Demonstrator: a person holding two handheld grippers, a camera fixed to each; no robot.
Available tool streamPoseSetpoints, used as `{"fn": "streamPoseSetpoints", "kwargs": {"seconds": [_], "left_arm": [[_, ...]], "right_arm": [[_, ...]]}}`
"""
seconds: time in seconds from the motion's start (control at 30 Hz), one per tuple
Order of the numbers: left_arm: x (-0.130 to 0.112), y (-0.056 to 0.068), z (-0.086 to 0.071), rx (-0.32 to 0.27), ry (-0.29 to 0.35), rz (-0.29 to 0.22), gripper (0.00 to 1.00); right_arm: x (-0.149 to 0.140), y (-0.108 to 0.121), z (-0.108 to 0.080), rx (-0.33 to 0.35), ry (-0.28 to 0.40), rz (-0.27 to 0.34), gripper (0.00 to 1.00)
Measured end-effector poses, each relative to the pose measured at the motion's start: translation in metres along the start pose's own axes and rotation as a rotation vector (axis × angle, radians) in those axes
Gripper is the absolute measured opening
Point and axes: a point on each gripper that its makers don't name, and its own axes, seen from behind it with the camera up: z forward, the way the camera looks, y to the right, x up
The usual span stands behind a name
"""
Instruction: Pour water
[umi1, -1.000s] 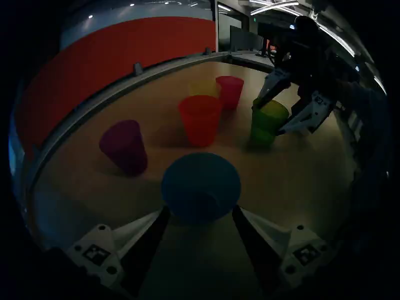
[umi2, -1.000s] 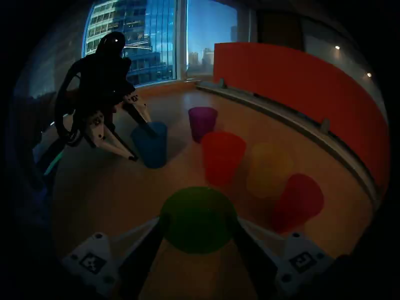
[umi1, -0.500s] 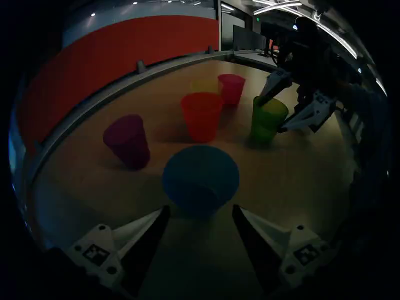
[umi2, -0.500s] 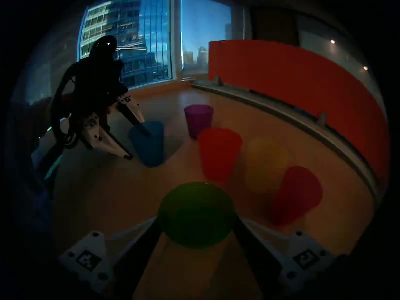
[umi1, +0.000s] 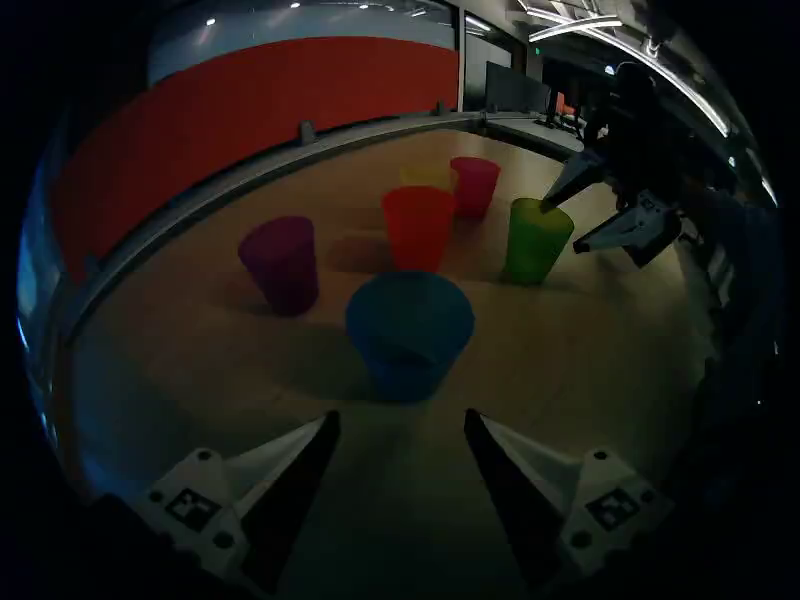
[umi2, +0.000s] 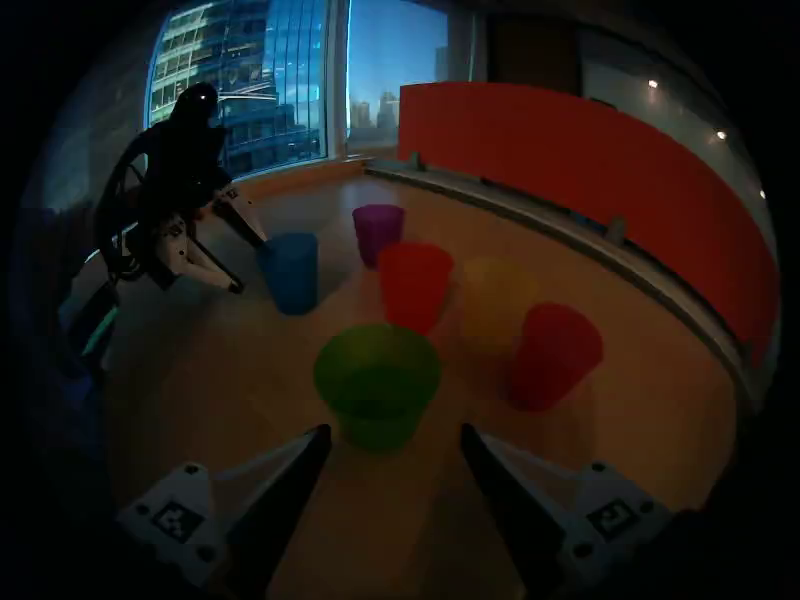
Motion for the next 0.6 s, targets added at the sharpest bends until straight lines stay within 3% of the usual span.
{"fn": "streamPoseSetpoints", "kwargs": {"seconds": [0.3, 0.6], "left_arm": [[0.001, -0.005, -0.017, 0.043, 0.051, -0.049, 0.92], [0.008, -0.017, -0.030, 0.120, 0.122, -0.084, 0.92]], "right_arm": [[-0.001, 0.010, -0.023, -0.060, 0.040, 0.029, 1.00], [0.012, 0.017, -0.042, -0.112, 0.106, 0.056, 1.00]]}}
